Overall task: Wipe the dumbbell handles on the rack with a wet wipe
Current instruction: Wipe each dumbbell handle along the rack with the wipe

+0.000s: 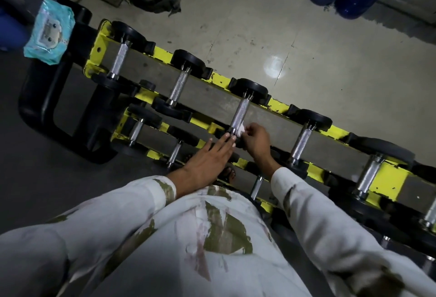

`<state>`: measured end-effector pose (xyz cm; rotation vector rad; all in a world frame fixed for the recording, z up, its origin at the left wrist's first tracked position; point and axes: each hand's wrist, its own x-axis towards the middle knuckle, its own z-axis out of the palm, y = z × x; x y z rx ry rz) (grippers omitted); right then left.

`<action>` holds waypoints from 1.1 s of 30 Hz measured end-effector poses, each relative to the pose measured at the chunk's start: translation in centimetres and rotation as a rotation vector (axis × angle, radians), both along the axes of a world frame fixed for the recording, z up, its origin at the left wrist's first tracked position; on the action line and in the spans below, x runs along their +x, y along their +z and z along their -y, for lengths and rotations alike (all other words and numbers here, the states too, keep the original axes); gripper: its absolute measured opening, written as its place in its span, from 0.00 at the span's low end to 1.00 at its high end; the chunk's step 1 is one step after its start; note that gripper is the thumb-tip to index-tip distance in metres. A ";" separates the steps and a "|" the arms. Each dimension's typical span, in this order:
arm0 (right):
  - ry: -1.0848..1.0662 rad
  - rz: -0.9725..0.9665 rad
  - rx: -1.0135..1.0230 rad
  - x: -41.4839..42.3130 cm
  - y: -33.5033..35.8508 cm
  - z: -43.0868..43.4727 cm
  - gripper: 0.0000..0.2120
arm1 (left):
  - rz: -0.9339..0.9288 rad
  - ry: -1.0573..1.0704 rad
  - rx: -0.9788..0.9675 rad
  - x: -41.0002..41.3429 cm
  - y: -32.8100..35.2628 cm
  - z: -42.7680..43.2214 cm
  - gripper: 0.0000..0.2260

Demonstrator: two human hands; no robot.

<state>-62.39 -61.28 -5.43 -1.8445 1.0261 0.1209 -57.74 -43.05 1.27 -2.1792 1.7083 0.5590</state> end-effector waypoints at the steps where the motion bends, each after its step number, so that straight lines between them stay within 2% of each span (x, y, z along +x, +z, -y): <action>1: -0.047 0.004 0.101 0.4 -0.5 0.4 0.08 | -0.001 0.006 0.008 -0.2 0.1 0.1 0.32; 5: -0.263 0.061 0.210 4.1 0.1 3.3 0.14 | 0.003 0.023 0.034 -0.3 0.4 0.1 0.32; 7: -0.372 0.090 0.255 5.5 0.6 4.4 0.14 | 0.008 0.030 0.042 -0.5 0.5 0.2 0.33; 10: -0.353 0.032 0.364 5.9 0.2 4.2 0.09 | 0.009 0.037 0.040 -0.8 0.2 0.4 0.33; 12: -0.335 0.006 0.455 6.0 0.7 4.0 0.10 | 0.001 0.036 0.031 -0.7 0.1 0.3 0.33; 17: -0.599 0.159 0.667 7.5 1.5 5.3 0.12 | -0.021 -0.033 0.039 0.8 0.6 0.2 0.33; 19: -0.576 0.150 0.677 7.1 1.5 4.9 0.10 | -0.018 -0.054 0.032 1.2 0.5 -0.1 0.33; 24: -0.421 0.056 0.630 4.7 1.3 3.0 0.08 | -0.032 -0.094 -0.010 1.8 -0.4 -0.7 0.32; 26: -0.384 0.024 0.547 3.8 0.9 2.1 0.09 | -0.028 -0.122 -0.023 2.0 -0.5 -0.5 0.32; 28: -0.283 0.003 0.426 3.1 0.9 1.5 0.10 | -0.026 -0.146 -0.030 2.3 -0.6 -0.4 0.32; 30: -0.095 -0.073 0.238 2.5 1.2 1.3 0.11 | -0.027 -0.157 -0.030 2.5 -0.5 -0.5 0.32; 33: 0.057 -0.172 -0.071 1.3 1.5 0.0 0.05 | -0.043 -0.171 -0.020 2.7 -0.4 -0.6 0.32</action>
